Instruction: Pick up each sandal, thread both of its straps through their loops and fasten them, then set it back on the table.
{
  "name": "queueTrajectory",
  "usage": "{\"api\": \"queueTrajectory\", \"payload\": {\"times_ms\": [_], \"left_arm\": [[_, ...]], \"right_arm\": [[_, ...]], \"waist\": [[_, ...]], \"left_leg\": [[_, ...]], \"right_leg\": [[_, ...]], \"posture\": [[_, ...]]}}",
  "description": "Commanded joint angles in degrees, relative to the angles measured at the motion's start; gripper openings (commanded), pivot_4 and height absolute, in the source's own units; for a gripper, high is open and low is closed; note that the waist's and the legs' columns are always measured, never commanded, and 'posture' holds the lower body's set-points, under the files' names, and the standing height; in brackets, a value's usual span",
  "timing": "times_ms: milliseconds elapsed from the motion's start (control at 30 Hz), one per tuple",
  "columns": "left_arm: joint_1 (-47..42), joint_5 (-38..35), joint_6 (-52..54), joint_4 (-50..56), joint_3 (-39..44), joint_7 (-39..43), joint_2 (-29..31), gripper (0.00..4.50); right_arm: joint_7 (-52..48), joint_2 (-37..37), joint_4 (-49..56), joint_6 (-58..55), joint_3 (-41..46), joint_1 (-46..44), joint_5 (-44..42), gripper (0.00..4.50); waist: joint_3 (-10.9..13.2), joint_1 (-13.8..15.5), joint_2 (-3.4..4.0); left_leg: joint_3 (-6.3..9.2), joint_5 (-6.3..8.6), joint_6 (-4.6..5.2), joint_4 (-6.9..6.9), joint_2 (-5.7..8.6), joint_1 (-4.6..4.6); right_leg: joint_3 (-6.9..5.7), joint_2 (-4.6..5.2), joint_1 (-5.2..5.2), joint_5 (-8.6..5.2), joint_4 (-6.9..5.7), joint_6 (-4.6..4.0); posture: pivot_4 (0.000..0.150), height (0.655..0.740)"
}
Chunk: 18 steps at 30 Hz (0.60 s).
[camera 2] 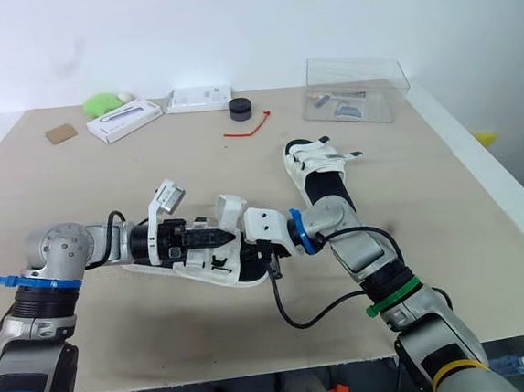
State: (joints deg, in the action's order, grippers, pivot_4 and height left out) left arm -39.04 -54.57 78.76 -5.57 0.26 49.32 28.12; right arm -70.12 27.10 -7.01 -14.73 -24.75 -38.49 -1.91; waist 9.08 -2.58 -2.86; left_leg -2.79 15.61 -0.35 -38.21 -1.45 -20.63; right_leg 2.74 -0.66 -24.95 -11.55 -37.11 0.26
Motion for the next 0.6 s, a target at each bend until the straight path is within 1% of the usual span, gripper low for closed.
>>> {"api": "queueTrajectory", "payload": {"times_ms": [33, 200, 400, 600], "left_arm": [[0.33, -2.57, 2.74, 3.55, 0.72, 0.92, 0.12, 0.12], [0.96, -1.35, 3.72, 5.13, -0.46, 1.41, 1.61, 0.12], [1.11, 3.43, -1.99, 6.5, -5.53, 4.57, 5.08, 0.12], [0.82, 5.61, -4.18, 5.46, -8.17, 5.81, 5.08, 0.12]], "right_arm": [[0.02, 0.59, -2.07, -0.87, -2.46, 1.68, 2.51, 0.0], [-0.16, 0.82, -2.19, -0.37, -2.68, 1.67, 2.78, 0.0], [-0.12, 0.69, -2.39, -0.13, -2.79, 1.6, 2.79, 0.0], [0.07, 0.6, -1.89, -0.4, -2.93, 1.87, 2.76, 0.0]], "waist": [[0.0, -0.01, 0.0], [0.0, -0.01, 0.0], [0.0, 0.0, 0.0], [0.0, 0.01, 0.01]], "left_leg": [[0.0, 0.0, 0.0, 0.0, 0.0, 0.0], [0.0, 0.02, 0.02, 0.01, 0.0, -0.02], [-0.01, 0.02, 0.01, 0.04, 0.0, -0.02], [-0.01, 0.03, 0.02, 0.06, -0.02, -0.02]], "right_leg": [[0.0, 0.0, 0.0, 0.0, 0.0, 0.0], [0.02, 0.0, -0.03, -0.01, 0.01, -0.01], [0.02, 0.0, -0.05, -0.04, 0.01, -0.04], [0.01, -0.02, -0.05, -0.06, 0.01, -0.06]], "posture": [[0.15, 0.74], [0.15, 0.74], [0.15, 0.74], [0.15, 0.74]]}}
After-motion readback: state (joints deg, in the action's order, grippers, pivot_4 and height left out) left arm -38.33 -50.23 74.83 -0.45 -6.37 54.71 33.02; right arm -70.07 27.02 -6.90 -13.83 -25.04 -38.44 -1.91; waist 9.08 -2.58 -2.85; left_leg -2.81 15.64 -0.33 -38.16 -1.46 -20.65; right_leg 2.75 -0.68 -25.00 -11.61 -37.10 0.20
